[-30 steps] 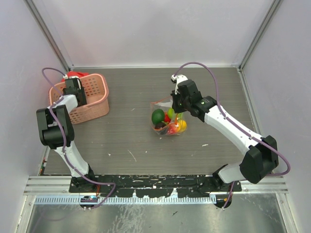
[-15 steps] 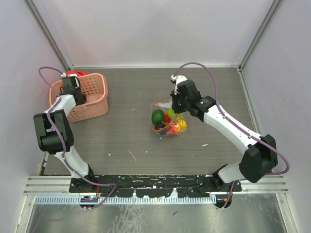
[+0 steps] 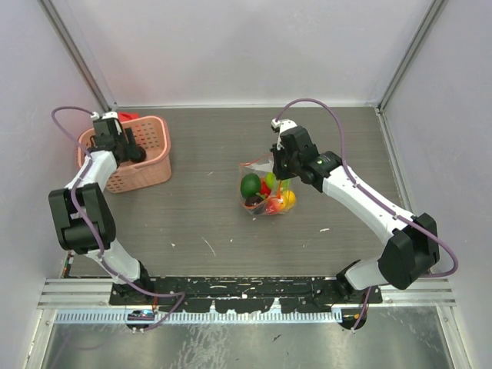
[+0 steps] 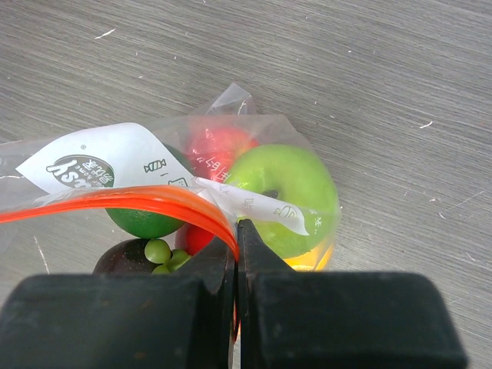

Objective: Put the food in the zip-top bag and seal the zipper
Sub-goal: Pick up the fake food from the bin.

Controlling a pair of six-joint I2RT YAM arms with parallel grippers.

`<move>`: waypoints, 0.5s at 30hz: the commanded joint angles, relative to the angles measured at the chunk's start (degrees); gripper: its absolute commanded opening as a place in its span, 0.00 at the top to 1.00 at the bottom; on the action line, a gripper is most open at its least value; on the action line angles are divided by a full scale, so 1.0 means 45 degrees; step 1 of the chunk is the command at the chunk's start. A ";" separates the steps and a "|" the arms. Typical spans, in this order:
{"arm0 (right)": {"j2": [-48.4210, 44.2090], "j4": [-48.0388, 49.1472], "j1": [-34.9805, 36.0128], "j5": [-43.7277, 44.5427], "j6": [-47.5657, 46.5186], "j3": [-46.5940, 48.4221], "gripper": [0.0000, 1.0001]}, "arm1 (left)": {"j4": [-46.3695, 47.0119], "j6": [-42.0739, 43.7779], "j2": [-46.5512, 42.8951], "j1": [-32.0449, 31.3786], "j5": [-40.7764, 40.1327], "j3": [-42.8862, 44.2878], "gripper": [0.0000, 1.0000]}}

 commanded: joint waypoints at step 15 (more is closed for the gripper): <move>0.0166 -0.0028 -0.0052 0.0296 0.0024 0.0588 0.99 | 0.1420 0.0318 0.2836 0.0177 0.1627 0.1432 0.20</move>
